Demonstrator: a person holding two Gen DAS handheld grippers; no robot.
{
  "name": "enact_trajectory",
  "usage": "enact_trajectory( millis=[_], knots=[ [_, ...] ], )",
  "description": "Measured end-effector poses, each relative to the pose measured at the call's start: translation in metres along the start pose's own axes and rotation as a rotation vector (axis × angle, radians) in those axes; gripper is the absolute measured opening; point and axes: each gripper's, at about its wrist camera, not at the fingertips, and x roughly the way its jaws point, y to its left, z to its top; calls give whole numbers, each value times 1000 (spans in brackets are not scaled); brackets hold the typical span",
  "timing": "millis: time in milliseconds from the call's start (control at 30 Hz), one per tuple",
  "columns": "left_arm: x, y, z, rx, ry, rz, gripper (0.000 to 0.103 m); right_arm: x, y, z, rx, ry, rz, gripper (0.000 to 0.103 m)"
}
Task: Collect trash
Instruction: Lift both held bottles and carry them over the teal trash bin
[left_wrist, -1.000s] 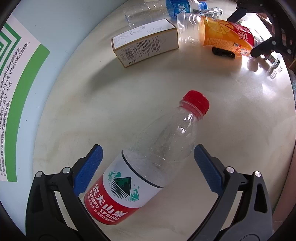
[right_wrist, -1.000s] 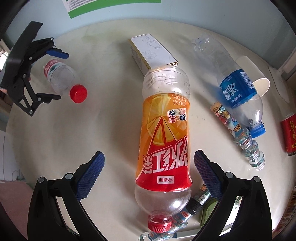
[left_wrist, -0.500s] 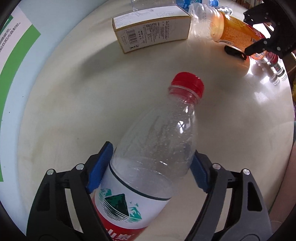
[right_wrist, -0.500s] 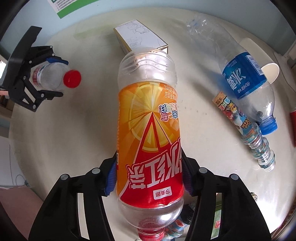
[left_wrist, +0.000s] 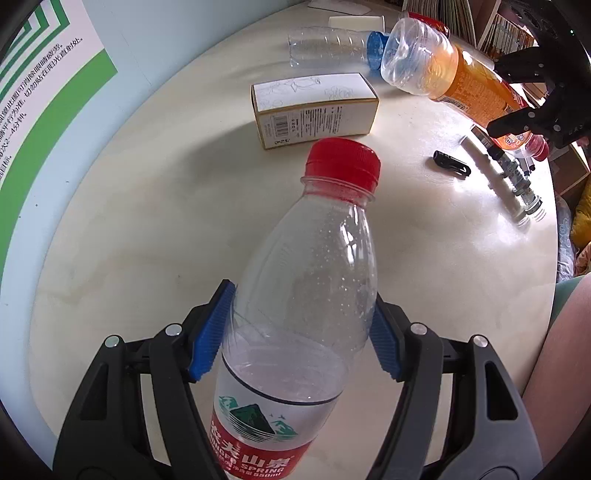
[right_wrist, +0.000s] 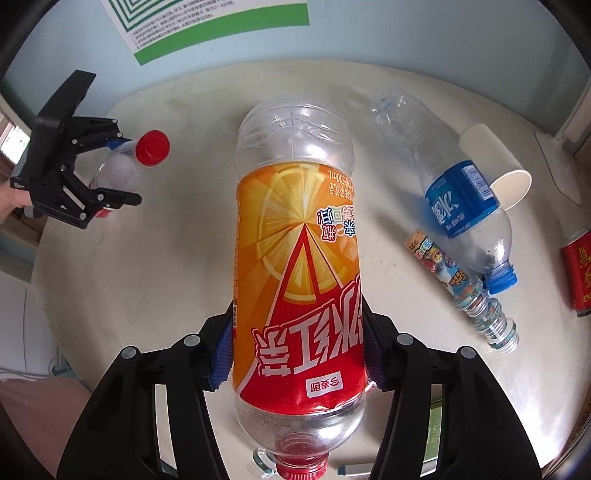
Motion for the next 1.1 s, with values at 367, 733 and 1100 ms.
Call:
enact_trajectory(
  millis=[367, 733, 1100],
  knots=[
    [-70, -32, 29, 23, -113, 51, 64, -79, 15, -14, -4, -179, -45, 57],
    [-108, -101, 58, 125, -225, -1, 63, -153, 8, -93, 127, -275, -149, 57],
    [-125, -215, 91, 360, -236, -139, 63, -210, 1, -231, 381, -263, -293, 57]
  ],
)
